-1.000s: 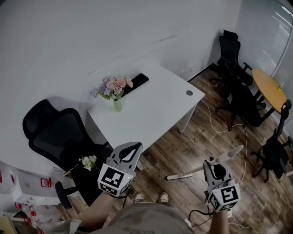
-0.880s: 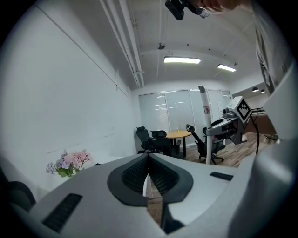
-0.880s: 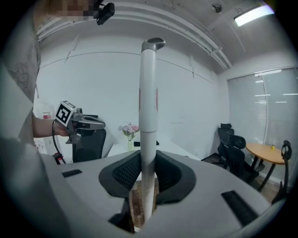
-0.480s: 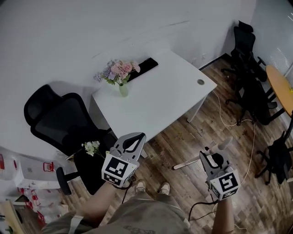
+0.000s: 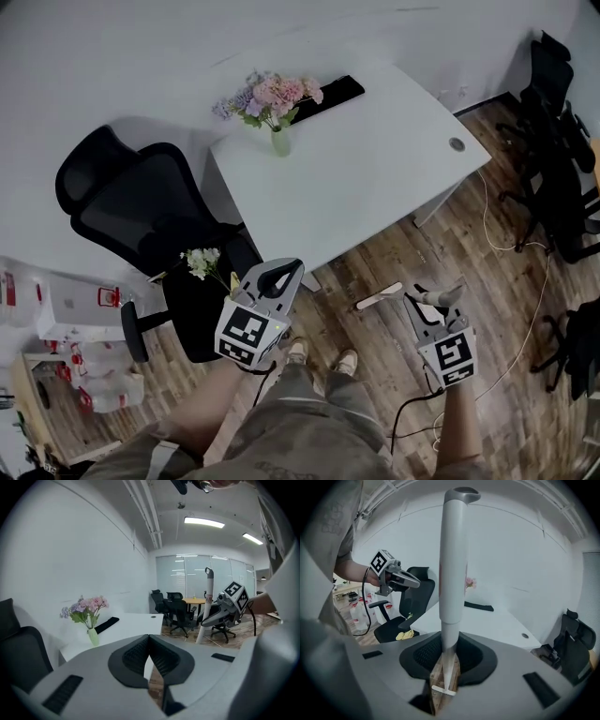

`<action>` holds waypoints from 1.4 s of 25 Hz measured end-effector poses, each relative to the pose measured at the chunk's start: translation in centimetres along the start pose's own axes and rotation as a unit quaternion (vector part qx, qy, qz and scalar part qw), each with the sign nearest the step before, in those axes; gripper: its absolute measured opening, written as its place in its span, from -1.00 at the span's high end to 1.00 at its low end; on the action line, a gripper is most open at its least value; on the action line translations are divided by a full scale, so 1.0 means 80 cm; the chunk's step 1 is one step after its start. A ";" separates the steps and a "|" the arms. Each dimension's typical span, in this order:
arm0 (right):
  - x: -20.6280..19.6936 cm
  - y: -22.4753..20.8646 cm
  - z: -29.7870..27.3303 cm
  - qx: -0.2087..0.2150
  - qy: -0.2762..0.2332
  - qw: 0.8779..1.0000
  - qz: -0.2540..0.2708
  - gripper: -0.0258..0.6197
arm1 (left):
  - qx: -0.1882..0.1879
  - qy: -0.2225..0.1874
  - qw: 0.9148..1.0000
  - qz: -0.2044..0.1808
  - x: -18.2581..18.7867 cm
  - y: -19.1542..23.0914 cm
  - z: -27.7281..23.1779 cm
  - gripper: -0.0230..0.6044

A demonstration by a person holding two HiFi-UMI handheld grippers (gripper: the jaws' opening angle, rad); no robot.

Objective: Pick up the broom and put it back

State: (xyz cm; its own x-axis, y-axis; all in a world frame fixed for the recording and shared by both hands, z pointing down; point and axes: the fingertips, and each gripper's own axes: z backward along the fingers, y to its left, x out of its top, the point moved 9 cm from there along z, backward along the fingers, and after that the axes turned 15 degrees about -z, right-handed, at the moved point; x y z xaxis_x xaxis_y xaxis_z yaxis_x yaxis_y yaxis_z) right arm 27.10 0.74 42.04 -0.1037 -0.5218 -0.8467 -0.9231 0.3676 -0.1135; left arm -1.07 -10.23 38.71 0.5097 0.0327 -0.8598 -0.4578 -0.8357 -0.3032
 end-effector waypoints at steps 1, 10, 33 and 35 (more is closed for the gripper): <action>-0.007 0.001 -0.013 0.008 0.006 1.000 0.004 0.60 | 0.005 0.006 1.000 0.003 -0.008 0.001 0.000 0.88; -0.085 0.018 -0.115 0.052 0.062 0.997 0.005 0.60 | 0.032 0.053 0.998 0.033 -0.095 0.001 0.002 0.88; -0.135 0.061 -0.296 0.079 0.097 0.992 -0.033 0.59 | 0.054 0.053 0.993 0.089 -0.182 0.024 0.011 0.88; -0.132 0.066 -0.306 0.081 0.098 0.991 -0.031 0.58 | 0.056 0.052 0.993 0.090 -0.183 0.024 0.013 0.88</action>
State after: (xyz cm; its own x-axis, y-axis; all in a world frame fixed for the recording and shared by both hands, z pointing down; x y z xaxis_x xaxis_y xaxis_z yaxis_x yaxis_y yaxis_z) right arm 14.30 -10.63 63.14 -0.1329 -0.6809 -0.7203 -0.8599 0.4405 -0.2577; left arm -10.19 -11.77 50.24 0.4819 -0.1721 -0.8592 -0.6226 -0.7572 -0.1975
